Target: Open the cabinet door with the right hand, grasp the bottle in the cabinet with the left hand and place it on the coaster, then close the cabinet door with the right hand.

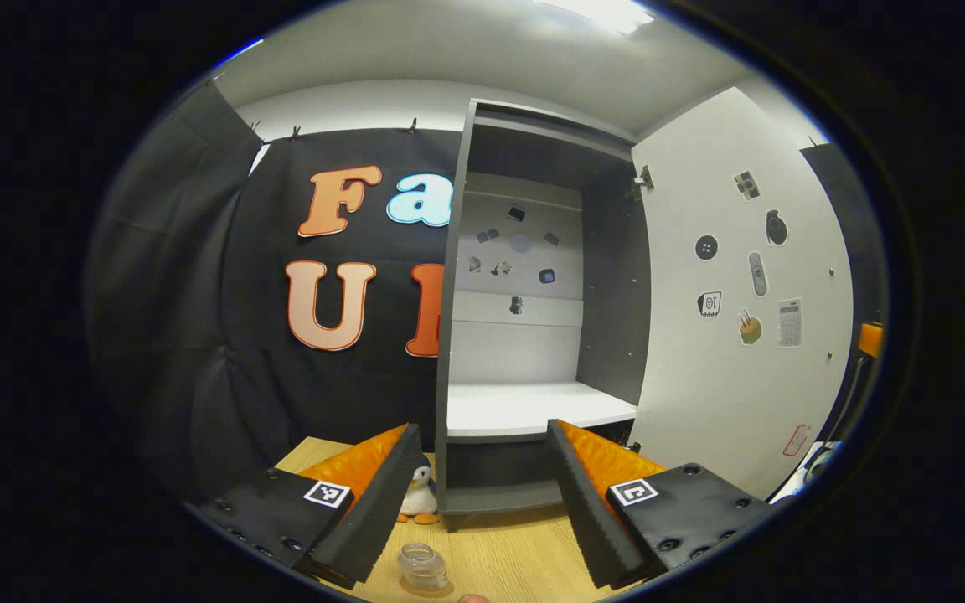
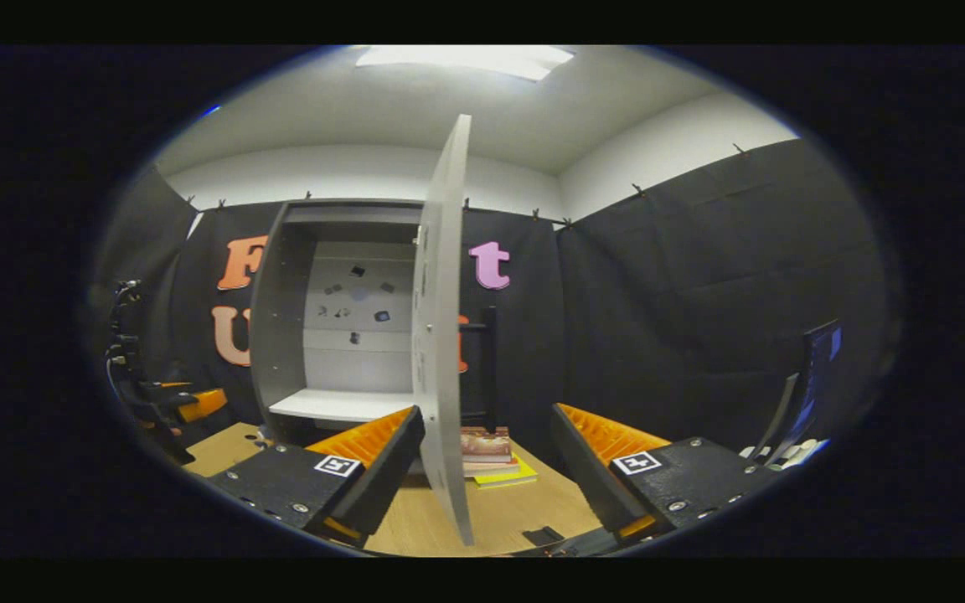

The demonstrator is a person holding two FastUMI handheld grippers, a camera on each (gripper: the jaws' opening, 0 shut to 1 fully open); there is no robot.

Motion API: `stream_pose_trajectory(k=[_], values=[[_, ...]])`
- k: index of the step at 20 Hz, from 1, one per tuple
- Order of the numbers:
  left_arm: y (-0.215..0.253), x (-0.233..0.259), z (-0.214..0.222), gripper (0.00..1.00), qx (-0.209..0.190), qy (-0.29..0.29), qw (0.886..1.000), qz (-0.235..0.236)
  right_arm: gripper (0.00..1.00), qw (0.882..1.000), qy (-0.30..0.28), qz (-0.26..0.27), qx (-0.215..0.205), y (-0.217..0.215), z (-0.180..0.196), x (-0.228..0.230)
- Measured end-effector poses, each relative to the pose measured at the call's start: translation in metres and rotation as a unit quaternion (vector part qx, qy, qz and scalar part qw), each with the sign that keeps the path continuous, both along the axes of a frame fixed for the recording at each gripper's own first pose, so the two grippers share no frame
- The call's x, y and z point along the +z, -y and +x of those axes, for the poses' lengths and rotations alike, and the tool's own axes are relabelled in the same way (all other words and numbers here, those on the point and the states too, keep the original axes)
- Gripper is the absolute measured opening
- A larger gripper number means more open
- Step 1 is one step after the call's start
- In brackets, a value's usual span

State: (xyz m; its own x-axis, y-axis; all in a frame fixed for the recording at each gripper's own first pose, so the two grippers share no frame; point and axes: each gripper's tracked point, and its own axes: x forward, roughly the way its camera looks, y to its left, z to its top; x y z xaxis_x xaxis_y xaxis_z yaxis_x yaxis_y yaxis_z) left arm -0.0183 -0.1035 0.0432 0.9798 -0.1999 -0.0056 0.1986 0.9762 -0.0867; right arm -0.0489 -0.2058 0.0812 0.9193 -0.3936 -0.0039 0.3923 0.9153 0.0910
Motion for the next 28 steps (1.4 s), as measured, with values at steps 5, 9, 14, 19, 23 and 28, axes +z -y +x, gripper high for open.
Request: stream_pose_trajectory(k=[5, 9, 14, 19, 23, 28], values=[[-0.004, -0.002, -0.008, 0.97, 0.027, -0.008, 1.000, 0.007, 0.94, 1.000, -0.008, 0.027, 0.012, 0.029, 0.016, -0.018], [-0.014, 0.001, -0.012, 0.94, 0.051, -0.001, 0.999, 0.014, 0.92, 0.997, 0.001, 0.049, 0.062, 0.020, 0.028, -0.021], [-0.029, -0.007, -0.008, 0.97, 0.068, -0.010, 0.998, 0.013, 0.89, 0.992, 0.011, 0.070, 0.107, 0.003, 0.032, -0.020], [-0.031, -0.001, 0.003, 0.97, 0.062, 0.000, 0.998, 0.023, 0.89, 0.981, 0.020, 0.105, 0.162, -0.051, 0.048, -0.018], [-0.030, 0.001, 0.011, 0.96, 0.049, 0.007, 0.999, 0.013, 0.89, 0.972, 0.022, 0.128, 0.197, -0.084, 0.068, -0.019], [-0.052, -0.007, 0.026, 0.96, 0.052, -0.001, 0.999, 0.016, 0.89, 0.966, 0.032, 0.129, 0.220, -0.121, 0.099, -0.008]])
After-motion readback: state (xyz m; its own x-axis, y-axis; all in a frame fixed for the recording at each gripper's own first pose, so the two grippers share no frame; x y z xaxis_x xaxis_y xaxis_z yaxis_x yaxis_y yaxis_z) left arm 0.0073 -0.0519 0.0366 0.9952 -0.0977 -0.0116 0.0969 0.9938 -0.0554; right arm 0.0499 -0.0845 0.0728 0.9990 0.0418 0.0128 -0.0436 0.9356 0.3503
